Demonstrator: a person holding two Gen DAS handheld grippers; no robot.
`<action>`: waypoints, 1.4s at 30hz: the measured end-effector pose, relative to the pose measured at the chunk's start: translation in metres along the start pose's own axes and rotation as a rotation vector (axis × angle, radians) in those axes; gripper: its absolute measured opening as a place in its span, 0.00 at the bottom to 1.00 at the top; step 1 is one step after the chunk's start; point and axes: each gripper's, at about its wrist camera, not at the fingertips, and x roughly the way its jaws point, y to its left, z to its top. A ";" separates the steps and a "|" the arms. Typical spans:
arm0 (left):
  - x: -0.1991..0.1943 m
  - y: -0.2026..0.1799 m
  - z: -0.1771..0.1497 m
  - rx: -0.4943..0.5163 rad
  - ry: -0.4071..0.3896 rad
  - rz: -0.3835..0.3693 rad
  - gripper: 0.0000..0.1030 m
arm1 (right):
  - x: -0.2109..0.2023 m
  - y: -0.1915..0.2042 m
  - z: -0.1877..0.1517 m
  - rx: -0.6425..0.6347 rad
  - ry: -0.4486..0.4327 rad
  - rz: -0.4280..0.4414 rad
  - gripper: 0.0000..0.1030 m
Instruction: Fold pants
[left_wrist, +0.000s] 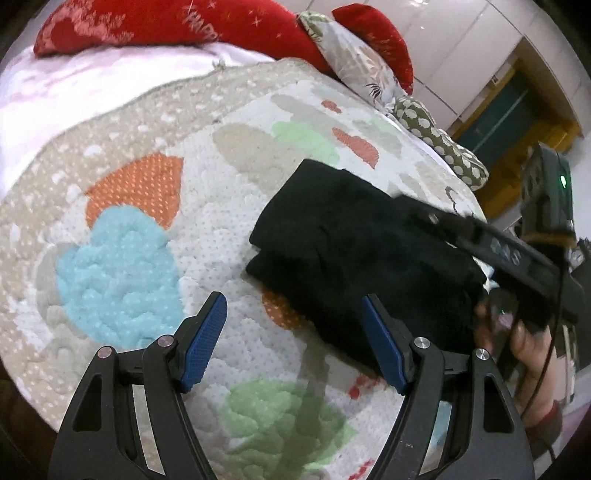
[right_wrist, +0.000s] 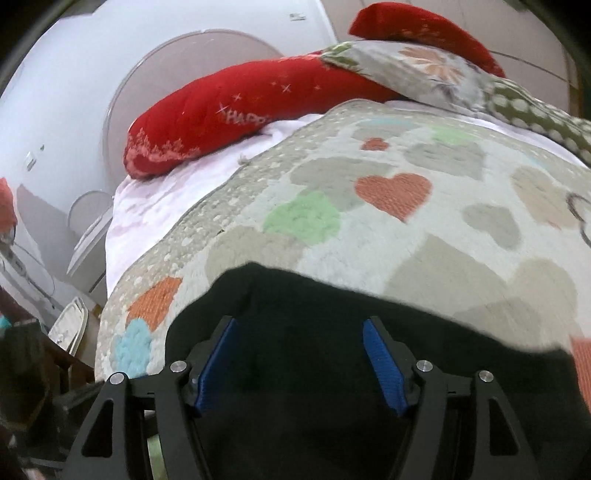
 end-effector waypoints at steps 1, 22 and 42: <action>0.005 0.000 0.001 -0.009 0.017 -0.010 0.73 | 0.007 0.000 0.005 -0.009 0.010 0.004 0.67; 0.026 -0.003 0.018 -0.012 -0.077 -0.036 0.35 | 0.068 -0.001 0.029 -0.048 0.053 0.139 0.32; -0.014 -0.158 -0.072 0.679 -0.181 -0.284 0.22 | -0.157 -0.127 -0.110 0.581 -0.334 0.098 0.70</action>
